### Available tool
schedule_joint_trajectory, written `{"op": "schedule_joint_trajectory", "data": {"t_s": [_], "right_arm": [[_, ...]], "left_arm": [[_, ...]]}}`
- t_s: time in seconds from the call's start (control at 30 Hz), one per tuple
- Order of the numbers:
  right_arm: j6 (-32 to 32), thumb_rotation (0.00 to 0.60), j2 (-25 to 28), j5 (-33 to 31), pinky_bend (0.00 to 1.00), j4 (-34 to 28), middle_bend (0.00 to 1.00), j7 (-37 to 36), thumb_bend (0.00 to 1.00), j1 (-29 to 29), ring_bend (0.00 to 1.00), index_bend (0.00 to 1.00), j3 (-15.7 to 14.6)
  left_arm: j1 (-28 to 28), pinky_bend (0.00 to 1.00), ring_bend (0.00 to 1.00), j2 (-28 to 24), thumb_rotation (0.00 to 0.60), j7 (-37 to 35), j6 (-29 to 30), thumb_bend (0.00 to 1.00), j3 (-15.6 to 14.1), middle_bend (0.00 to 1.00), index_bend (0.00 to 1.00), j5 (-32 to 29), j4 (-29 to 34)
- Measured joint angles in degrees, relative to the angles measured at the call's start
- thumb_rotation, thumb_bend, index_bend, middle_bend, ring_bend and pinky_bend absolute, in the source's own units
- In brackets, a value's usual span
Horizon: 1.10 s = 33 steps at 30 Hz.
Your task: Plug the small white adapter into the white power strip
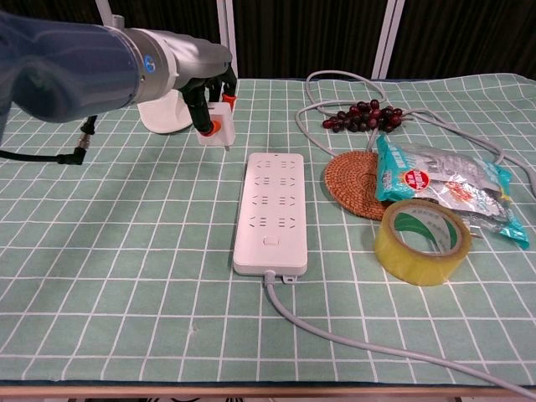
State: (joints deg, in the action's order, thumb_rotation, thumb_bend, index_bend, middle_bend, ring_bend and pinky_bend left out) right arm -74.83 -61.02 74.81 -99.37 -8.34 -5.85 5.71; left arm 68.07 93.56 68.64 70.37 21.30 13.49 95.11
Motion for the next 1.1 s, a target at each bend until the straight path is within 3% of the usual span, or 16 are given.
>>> {"op": "schedule_joint_trajectory", "data": {"t_s": [0.13,0.33,1.1], "right_arm": [[0.2,0.6,0.1,-0.1,0.0,0.0,0.0,-0.4,0.39,0.0,0.0,0.0,0.0],[0.4,0.6,0.2,-0.2,0.0,0.0,0.0,-0.8,0.39,-0.1,0.0,0.0,0.1],[1.3,0.6,0.7,-0.6,0.0,-0.3,0.0,-2.4,0.39,-0.2,0.0,0.0,0.1]], "left_arm": [[5.1,0.0,0.17,1.9,0.6,6.2,2.4,0.59,1.4,0.7,0.69,-7.0,-1.3],[9.9,0.0,0.17,5.4,0.6,11.3,4.2,0.59,2.7,0.71,0.7,-11.9,-5.3],[13.9,0.0,0.18,13.2,0.6,13.7,3.9,0.59,3.2,0.72,0.7,-13.3,-14.5]]}}
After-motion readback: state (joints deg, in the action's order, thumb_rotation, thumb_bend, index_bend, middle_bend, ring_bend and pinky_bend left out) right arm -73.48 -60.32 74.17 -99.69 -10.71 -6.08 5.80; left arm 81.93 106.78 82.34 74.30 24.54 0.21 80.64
